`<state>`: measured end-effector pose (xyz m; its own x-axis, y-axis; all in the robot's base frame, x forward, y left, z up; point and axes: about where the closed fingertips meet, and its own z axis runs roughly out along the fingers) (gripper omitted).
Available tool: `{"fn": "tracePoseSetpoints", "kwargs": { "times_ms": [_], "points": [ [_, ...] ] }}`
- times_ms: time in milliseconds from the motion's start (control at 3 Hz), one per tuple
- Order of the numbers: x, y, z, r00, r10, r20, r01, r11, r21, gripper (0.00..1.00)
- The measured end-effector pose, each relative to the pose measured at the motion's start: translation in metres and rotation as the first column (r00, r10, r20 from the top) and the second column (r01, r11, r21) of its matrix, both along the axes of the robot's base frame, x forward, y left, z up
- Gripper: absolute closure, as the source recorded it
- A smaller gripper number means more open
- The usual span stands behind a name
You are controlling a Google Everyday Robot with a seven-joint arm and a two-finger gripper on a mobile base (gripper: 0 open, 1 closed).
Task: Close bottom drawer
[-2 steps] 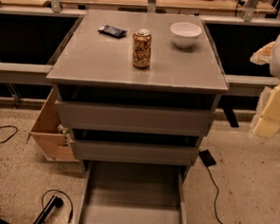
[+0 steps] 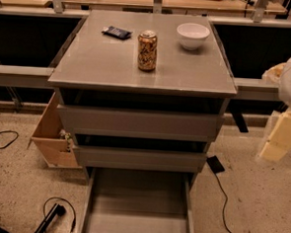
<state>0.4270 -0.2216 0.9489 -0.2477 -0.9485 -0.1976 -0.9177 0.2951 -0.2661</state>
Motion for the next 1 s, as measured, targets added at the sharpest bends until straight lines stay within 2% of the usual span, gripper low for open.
{"fn": "tracePoseSetpoints", "kwargs": {
  "times_ms": [333, 667, 1000],
  "points": [
    [-0.026, -0.004, -0.033, 0.9991, -0.013, 0.041, 0.013, 1.0, 0.007, 0.0],
    [-0.05, -0.014, -0.082, 0.9967, -0.029, 0.075, 0.03, 0.999, -0.011, 0.0],
    [-0.068, -0.025, -0.159, 0.9975, -0.048, 0.051, 0.048, 0.999, -0.011, 0.0]
  ]
}}
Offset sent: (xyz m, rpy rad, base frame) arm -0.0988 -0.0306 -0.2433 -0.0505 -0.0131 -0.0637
